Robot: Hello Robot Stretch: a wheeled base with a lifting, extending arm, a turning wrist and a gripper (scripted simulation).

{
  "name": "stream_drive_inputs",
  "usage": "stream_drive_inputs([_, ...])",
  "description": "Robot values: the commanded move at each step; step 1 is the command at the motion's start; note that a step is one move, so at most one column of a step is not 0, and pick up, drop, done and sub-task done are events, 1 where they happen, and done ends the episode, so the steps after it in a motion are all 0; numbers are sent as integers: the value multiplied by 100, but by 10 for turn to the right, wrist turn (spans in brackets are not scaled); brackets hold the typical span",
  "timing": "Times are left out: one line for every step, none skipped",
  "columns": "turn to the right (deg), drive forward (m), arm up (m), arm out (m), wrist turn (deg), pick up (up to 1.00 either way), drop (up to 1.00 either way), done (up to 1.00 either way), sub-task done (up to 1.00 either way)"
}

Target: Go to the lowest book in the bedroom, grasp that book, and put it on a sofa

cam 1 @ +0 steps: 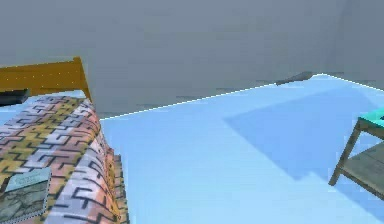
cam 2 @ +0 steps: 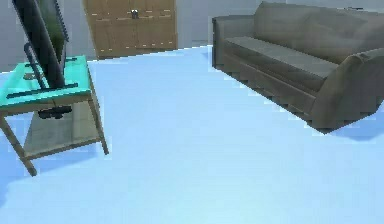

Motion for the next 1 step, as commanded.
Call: stream_drive_inputs([0,65,0,0,0,0,0,0,0])
